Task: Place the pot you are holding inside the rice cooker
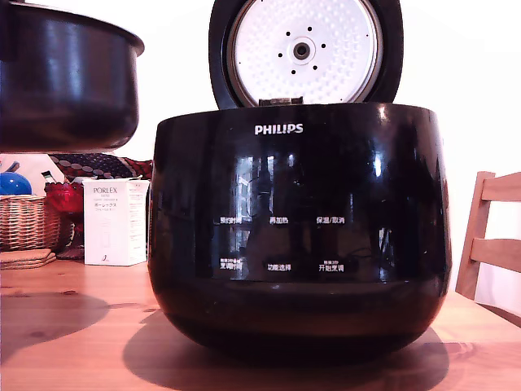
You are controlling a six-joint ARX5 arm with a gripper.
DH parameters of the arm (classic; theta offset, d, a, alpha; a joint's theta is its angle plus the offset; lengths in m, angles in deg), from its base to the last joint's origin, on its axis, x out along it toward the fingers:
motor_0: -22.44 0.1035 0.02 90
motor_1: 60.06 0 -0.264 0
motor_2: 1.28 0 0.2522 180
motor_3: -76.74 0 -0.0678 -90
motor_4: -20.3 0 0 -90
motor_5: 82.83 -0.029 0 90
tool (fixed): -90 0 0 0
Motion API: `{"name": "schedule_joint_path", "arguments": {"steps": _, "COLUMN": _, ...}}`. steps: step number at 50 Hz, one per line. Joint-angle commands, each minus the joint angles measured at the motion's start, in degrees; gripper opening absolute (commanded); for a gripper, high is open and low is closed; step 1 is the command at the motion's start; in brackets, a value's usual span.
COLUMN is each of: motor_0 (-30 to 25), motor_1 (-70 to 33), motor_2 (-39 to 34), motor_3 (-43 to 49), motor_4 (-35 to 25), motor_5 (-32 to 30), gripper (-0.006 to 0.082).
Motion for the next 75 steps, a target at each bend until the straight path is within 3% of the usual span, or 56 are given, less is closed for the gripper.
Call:
{"name": "schedule_joint_path", "arguments": {"steps": 1, "motor_0": -0.04, "motor_1": 1.29, "motor_2": 1.09, "motor_3": -1.42, "motor_4": 2.21, "motor_5": 0.24, "gripper": -0.0021}}
{"name": "schedule_joint_path", "arguments": {"steps": 19, "motor_0": -0.44, "motor_1": 1.29, "motor_2": 1.09, "motor_3": -1.46, "motor_4": 1.75, "motor_5": 0.74, "gripper": -0.0021}}
{"name": "schedule_joint_path", "arguments": {"steps": 36, "motor_0": -5.62, "motor_1": 1.49, "motor_2": 1.11, "motor_3": -6.49, "motor_4": 1.46, "motor_5": 1.79, "gripper": -0.0021}}
{"name": "schedule_joint_path", "arguments": {"steps": 75, "motor_0": -17.16, "motor_1": 1.36, "motor_2": 1.11, "motor_3": -22.34, "motor_4": -14.38, "motor_5": 1.73, "gripper": -0.0021}}
